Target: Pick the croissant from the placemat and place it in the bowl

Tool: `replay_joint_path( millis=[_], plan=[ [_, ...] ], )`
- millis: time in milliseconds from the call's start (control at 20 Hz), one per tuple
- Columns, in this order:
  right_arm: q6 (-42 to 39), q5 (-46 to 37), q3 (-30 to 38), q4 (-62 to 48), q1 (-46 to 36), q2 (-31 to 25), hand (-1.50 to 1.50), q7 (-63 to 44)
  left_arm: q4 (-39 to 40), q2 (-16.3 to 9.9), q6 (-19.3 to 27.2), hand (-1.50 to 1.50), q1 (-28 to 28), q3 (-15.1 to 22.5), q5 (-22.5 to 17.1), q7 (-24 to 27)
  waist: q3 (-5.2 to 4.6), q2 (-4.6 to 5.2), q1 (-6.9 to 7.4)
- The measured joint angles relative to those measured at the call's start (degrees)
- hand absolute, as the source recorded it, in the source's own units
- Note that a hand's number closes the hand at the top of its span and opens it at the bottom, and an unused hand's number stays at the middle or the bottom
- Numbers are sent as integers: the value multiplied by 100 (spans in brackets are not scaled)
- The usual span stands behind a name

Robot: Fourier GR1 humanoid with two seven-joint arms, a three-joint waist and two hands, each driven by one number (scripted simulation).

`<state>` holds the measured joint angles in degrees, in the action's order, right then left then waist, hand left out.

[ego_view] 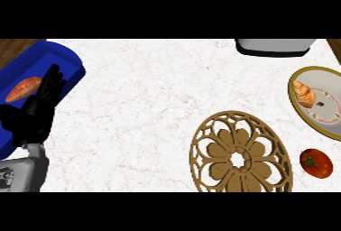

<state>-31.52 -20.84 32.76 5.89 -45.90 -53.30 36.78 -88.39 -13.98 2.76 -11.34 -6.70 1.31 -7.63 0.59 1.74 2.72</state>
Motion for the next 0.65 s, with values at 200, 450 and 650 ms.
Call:
replay_joint_path(
  millis=[200,450,650],
  plan=[
    [-288,160,130,-10,178,-279,-150,-223,8,-11,-35,0,48,-34,-40,29,16,13,-10],
    [-646,364,278,5,357,-449,-150,-502,9,-16,-32,0,71,-64,-48,71,39,13,-56],
    [-904,556,413,88,409,-543,-150,-726,2,-5,-28,0,98,-66,-54,49,51,-3,-84]
  ],
)
